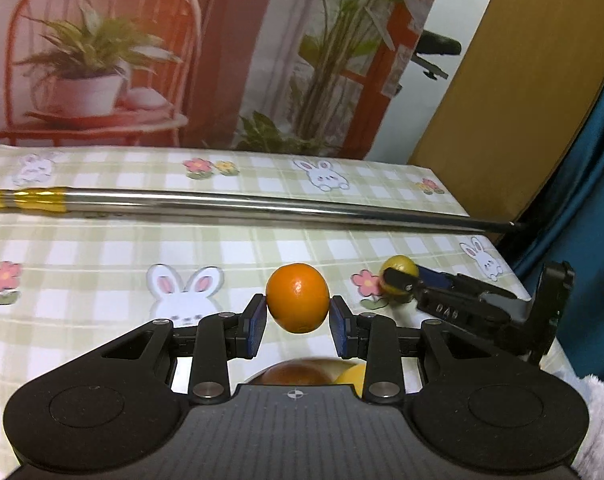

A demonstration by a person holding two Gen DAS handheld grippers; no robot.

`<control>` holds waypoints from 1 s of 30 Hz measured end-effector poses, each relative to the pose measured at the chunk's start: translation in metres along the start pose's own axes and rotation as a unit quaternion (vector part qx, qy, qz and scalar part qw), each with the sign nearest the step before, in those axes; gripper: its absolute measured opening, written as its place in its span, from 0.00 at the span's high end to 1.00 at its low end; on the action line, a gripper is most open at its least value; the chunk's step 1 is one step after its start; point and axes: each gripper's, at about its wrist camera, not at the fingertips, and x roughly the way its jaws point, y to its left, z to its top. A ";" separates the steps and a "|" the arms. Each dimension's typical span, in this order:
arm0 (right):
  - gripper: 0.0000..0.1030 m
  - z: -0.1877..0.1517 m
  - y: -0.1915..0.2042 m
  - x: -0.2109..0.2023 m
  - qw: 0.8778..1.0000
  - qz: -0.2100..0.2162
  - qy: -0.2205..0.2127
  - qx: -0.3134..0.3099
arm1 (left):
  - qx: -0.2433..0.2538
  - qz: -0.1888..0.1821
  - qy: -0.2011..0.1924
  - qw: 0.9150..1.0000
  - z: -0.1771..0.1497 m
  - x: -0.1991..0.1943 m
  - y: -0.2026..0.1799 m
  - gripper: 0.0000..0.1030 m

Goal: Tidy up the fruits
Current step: 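Carry both fruits onto the plate and open the left tool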

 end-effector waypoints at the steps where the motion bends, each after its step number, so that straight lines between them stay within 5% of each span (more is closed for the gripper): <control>1: 0.60 0.000 -0.001 -0.001 1.000 0.000 -0.003 0.003 | -0.002 0.002 -0.002 1.000 -0.002 -0.006 0.001 0.65; 12: 0.62 0.000 -0.004 -0.018 0.999 -0.007 -0.011 0.036 | -0.002 -0.020 0.025 0.999 -0.034 -0.017 -0.004 0.65; 26: 0.62 -0.026 0.025 -0.091 0.999 0.027 -0.009 0.043 | 0.027 -0.014 0.059 0.998 -0.056 0.000 -0.020 0.65; 30: 0.62 -0.026 0.034 -0.099 0.999 0.038 -0.007 0.037 | 0.023 -0.009 0.056 0.998 -0.057 -0.002 -0.021 0.58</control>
